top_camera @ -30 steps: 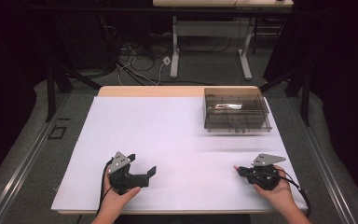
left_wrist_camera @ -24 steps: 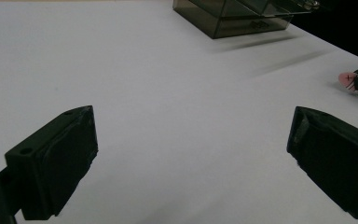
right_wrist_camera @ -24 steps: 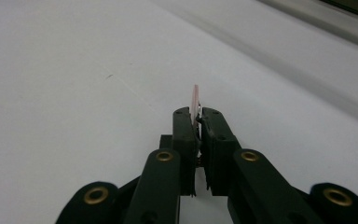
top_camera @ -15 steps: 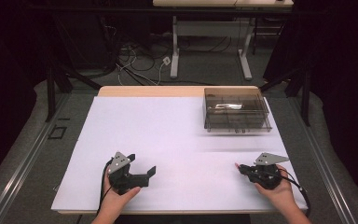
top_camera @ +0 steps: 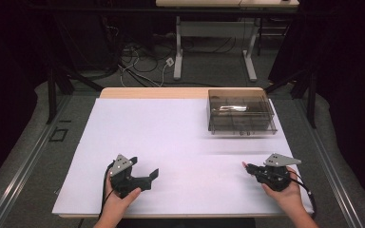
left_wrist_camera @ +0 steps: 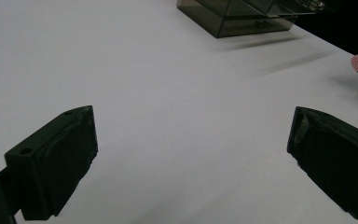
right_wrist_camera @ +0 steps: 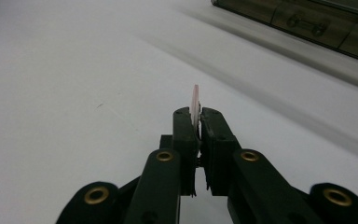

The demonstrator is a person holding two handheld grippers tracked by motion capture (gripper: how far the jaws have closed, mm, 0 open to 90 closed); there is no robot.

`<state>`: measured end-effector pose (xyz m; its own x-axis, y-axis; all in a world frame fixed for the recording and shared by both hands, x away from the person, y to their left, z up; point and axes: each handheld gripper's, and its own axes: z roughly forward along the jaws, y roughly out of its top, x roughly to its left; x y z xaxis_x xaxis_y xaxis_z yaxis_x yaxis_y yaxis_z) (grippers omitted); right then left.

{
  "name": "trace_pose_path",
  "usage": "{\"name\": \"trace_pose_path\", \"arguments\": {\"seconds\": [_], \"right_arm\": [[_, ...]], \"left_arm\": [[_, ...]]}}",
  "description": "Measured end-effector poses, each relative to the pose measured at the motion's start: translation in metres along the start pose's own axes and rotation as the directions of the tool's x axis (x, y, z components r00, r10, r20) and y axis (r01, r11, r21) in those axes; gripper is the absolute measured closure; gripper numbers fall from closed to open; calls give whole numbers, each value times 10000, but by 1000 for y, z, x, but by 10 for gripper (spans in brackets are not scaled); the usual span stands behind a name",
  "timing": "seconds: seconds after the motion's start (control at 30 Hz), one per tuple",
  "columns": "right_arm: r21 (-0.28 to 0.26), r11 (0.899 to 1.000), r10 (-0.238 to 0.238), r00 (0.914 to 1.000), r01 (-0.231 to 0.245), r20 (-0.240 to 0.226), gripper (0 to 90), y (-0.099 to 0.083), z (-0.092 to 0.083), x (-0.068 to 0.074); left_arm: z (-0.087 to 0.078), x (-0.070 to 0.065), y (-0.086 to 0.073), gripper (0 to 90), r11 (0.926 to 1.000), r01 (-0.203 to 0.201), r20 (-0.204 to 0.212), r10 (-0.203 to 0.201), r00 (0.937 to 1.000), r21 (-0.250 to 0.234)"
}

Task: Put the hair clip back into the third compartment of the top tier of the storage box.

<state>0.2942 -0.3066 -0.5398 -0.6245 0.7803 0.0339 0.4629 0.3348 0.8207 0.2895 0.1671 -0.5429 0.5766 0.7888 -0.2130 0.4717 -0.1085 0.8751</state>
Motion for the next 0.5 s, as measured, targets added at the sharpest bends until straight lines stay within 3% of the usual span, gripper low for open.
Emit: {"name": "trace_pose_path", "arguments": {"seconds": [0.5], "right_arm": [[-602, 9972, 452, 9988, -439, 200, 853, 6, -12, -8]], "left_arm": [[0, 0, 0, 12, 10000, -27, 23, 27, 10000, -49]]}}
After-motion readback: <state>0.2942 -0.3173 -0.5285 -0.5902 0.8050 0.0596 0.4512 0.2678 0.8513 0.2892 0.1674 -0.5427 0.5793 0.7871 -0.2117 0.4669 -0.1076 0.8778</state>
